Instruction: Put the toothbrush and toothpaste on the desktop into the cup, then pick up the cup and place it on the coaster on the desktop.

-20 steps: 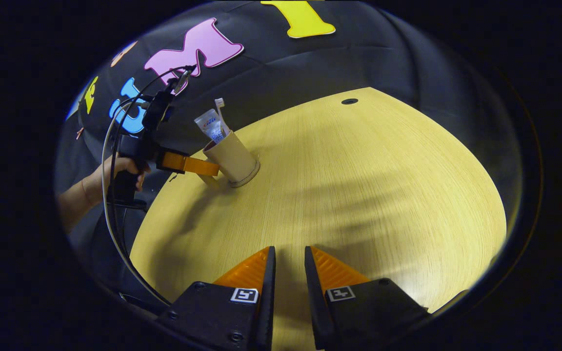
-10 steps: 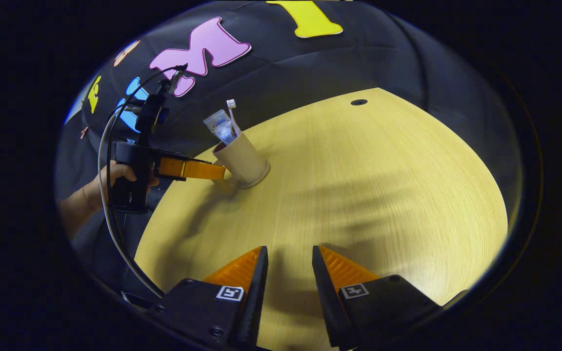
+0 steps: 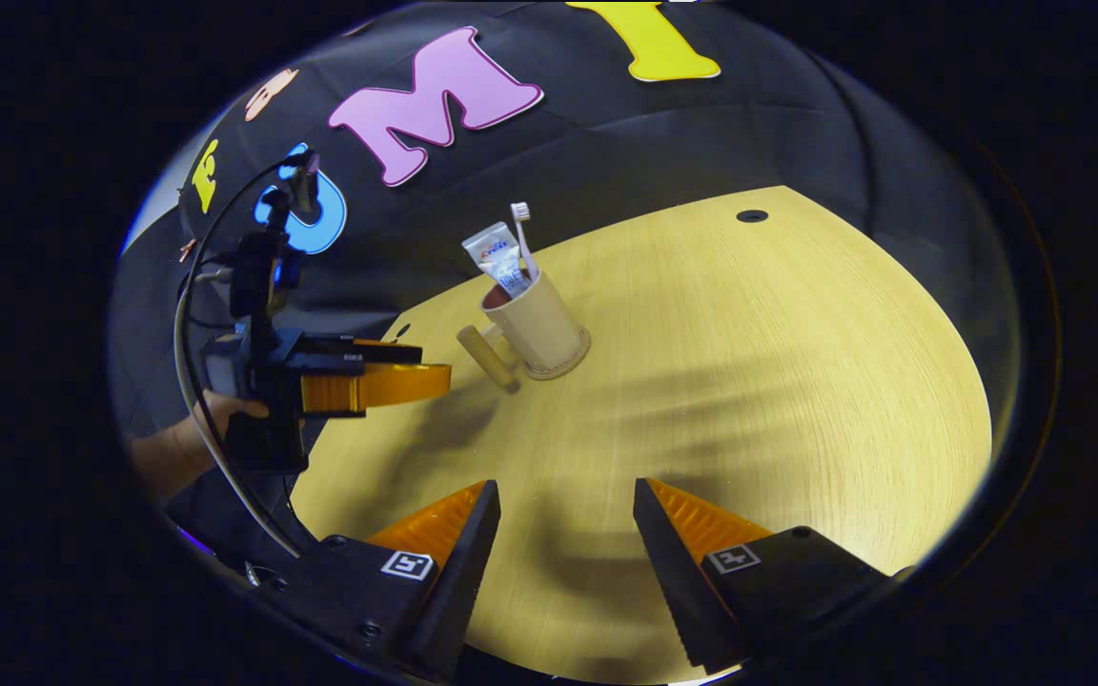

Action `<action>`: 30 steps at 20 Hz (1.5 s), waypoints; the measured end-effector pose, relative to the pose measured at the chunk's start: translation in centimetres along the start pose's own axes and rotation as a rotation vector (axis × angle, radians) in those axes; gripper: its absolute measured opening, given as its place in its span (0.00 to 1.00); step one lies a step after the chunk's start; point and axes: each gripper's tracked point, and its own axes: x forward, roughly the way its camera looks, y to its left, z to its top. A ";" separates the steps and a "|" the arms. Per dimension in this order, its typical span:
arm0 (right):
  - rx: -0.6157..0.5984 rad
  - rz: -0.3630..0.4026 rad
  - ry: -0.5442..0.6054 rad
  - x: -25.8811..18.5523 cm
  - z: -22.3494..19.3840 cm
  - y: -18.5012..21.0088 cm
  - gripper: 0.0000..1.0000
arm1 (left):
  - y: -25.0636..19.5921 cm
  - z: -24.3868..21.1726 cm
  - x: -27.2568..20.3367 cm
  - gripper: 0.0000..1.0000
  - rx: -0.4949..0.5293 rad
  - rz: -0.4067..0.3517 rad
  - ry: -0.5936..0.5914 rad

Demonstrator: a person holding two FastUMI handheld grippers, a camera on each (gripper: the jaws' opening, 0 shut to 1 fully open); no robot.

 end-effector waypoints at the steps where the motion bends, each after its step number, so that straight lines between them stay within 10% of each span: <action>1: 0.000 0.002 -0.003 0.0 0.2 0.8 0.89 | 0.0 -0.5 -1.0 0.96 -0.022 -0.002 -0.009; 8: 0.004 0.043 -0.011 -0.2 1.4 6.3 0.96 | 0.4 -4.5 -6.8 0.96 -0.163 -0.024 -0.030; 9: 0.007 0.049 -0.005 -0.2 1.3 7.0 0.80 | 0.3 -4.9 -7.7 0.95 -0.184 -0.038 -0.037; 10: 0.010 0.052 -0.004 -0.3 1.4 7.7 0.96 | 0.3 -5.5 -8.3 0.96 -0.204 -0.044 -0.038; 11: 0.009 0.056 -0.005 -0.3 1.4 8.3 0.80 | 0.7 -6.1 -8.9 0.97 -0.222 -0.038 -0.041; 12: 0.005 0.058 -0.006 -0.3 1.5 8.9 0.96 | 1.1 -6.6 -9.5 0.97 -0.238 -0.028 -0.044; 16: -0.026 0.069 0.004 -0.7 1.1 11.3 0.96 | 2.4 -7.5 -11.3 0.97 -0.299 0.000 -0.084; 30: -0.033 0.046 -0.004 -0.5 1.0 13.6 0.96 | 2.2 -7.7 -13.7 0.98 -0.232 -0.013 -0.131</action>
